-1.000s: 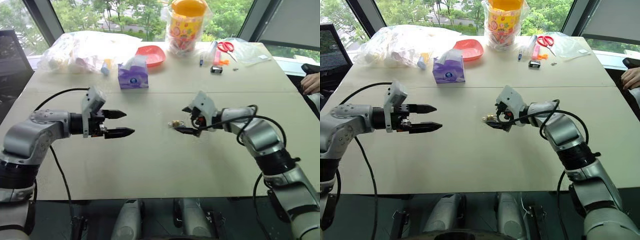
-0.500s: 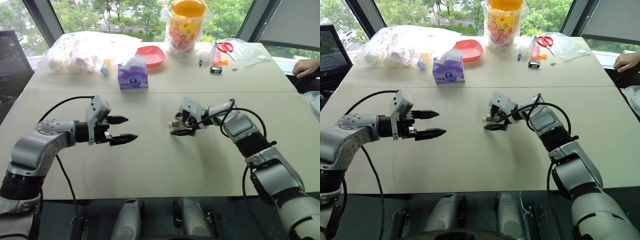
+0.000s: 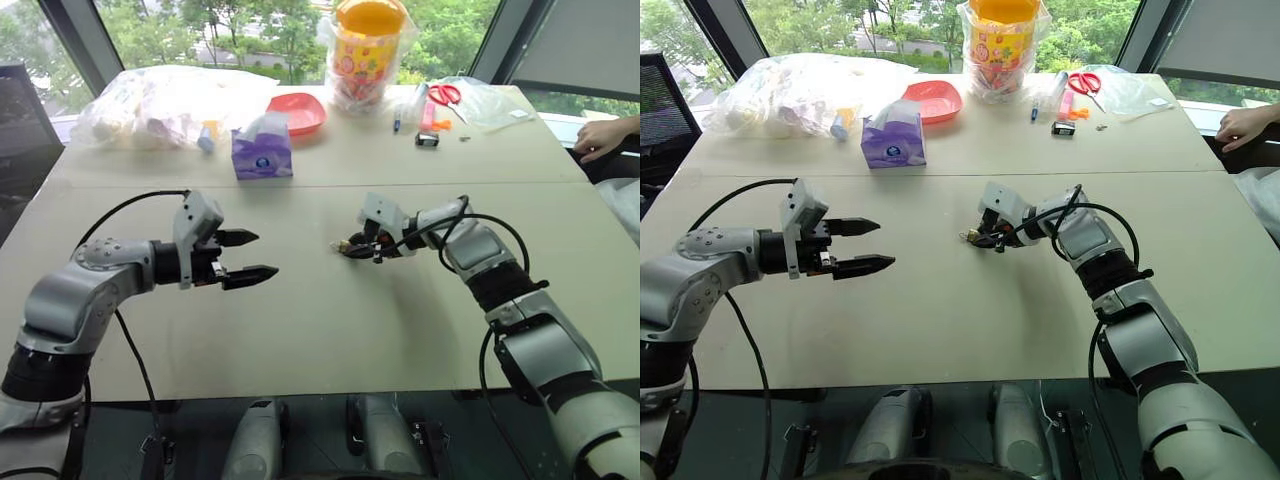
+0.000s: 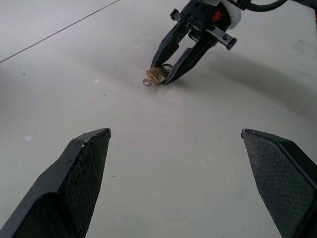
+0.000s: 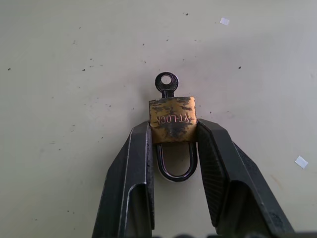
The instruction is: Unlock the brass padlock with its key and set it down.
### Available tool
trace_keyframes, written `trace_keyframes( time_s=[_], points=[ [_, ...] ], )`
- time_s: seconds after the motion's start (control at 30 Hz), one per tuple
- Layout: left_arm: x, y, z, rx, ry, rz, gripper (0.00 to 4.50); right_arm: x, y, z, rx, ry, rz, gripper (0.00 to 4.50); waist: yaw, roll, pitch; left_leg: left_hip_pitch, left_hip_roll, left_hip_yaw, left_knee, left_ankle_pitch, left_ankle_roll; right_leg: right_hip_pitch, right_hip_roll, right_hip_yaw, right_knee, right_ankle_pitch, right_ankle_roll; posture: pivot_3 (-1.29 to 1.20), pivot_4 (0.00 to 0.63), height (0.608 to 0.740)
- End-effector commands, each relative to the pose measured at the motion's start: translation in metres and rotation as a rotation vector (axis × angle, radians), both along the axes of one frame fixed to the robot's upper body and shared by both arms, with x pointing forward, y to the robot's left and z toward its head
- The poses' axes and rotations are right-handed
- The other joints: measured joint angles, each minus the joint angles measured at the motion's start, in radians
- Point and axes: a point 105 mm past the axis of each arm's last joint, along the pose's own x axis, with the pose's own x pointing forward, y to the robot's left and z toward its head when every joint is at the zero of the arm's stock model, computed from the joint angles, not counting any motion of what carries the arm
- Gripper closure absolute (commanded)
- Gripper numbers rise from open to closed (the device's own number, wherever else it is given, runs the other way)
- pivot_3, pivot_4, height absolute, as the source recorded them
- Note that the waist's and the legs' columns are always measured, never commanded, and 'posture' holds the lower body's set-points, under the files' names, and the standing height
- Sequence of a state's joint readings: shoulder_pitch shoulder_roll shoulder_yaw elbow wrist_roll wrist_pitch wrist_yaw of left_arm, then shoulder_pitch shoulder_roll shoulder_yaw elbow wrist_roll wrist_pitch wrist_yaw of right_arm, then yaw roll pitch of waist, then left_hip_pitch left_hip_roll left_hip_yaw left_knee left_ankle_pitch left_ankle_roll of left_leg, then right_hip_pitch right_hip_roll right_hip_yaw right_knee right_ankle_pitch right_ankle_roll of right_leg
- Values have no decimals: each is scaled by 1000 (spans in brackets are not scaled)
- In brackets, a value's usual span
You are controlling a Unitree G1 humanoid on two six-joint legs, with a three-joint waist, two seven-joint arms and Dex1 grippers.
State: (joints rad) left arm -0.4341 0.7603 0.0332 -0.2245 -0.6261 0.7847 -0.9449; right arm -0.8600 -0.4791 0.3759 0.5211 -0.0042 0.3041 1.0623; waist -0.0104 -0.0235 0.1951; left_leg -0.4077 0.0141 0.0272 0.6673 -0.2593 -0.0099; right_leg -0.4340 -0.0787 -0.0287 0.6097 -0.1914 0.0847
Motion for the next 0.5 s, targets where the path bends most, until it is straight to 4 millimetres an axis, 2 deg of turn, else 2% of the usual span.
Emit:
trace_keyframes(
  time_s=[0.03, 0.13, 0.2, 0.37, 0.5],
  points=[
    [12, -7, 10, -121, 14, -23, 57, 1, 16, 42, 41, -284, 69, 3822, -2, 0, 0, 0, 0, 0, 0, 0, -1, 0, 0, 0, 0, 0, 0, 0, 150, 740],
    [30, -15, 18, -253, 61, -56, 57, -10, 24, 72, 60, -495, 111, 3822, -3, 0, 0, 0, 0, 0, 0, 1, -1, -1, 0, 0, 2, 0, 1, 0, 150, 740],
    [40, -20, 21, -295, 80, -80, 57, -19, 28, 84, 85, -547, 116, 3822, -1, 0, 0, 0, 0, -1, 0, 1, -1, -1, 0, 0, 3, 0, 1, 0, 150, 740],
    [60, -30, 21, -300, 83, -100, 57, -33, 35, 102, 119, -611, 109, 3822, -3, 0, 0, 0, 0, 0, 0, 1, -1, -1, 0, 0, 3, 0, 1, 0, 150, 740],
    [69, -38, 27, -336, 84, -135, 57, -39, 36, 107, 122, -629, 102, 3822, -2, 0, 0, 0, 0, -1, 0, 1, -1, -1, 0, 0, 3, 0, 1, 0, 150, 740]
  ],
)
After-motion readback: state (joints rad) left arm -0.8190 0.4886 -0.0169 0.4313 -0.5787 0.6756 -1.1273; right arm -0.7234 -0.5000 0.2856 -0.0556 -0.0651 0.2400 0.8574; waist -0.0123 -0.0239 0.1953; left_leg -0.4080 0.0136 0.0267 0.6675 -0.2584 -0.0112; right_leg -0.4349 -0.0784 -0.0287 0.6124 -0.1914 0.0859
